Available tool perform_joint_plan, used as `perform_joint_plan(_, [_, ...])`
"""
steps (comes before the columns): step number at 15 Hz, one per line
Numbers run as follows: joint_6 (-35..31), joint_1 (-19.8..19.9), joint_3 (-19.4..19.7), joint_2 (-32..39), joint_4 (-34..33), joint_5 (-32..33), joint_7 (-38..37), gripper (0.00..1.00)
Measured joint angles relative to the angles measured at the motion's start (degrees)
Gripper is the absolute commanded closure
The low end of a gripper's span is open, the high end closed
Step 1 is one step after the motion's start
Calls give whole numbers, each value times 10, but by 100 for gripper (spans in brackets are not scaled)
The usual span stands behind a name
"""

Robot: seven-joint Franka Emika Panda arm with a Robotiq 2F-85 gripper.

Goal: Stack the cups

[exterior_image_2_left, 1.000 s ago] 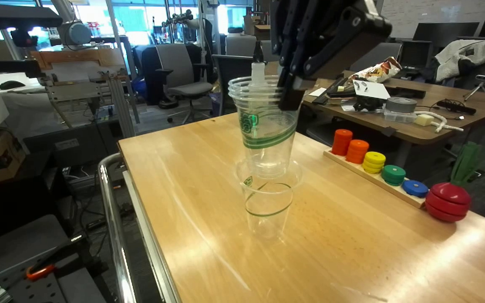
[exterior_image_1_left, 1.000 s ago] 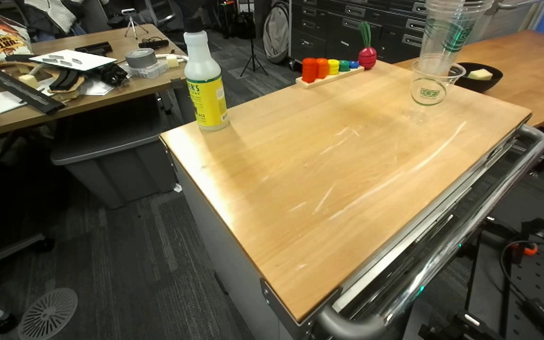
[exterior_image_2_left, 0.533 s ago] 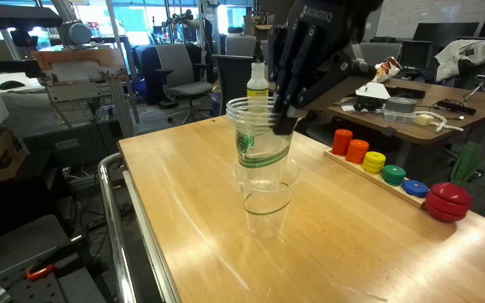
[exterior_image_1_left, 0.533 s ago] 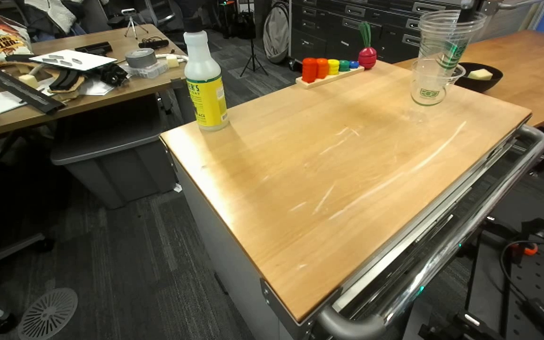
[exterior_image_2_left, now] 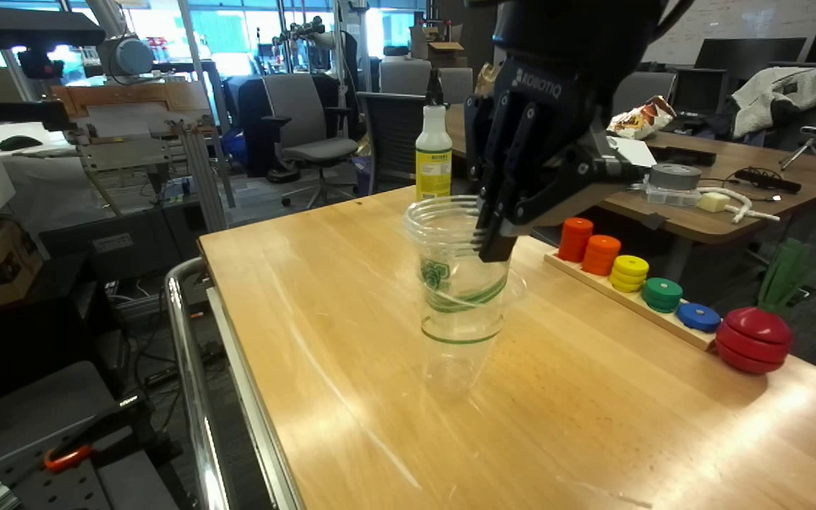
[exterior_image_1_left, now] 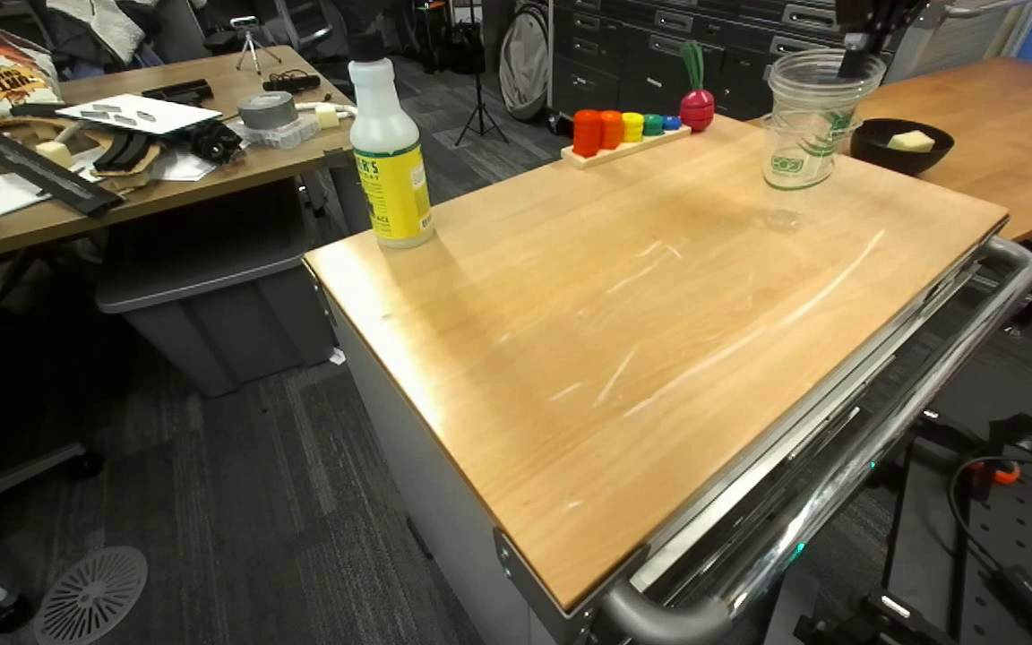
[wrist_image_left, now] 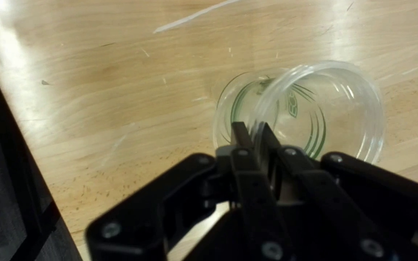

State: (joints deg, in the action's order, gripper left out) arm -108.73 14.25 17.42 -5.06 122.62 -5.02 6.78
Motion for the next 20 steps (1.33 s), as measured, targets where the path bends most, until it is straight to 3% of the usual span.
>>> perform_joint_plan(7, [-54, 0, -12, -36, 50, 36, -33, 5])
perform_joint_plan(8, [-59, 0, -16, -46, 58, 40, -37, 1])
perform_joint_plan(13, [-51, -1, -60, -110, 69, 115, -107, 0])
perform_joint_plan(17, [30, -12, -135, -166, 43, 193, -204, 0])
perform_joint_plan(20, [74, -30, -174, -184, 14, 215, -231, 0])
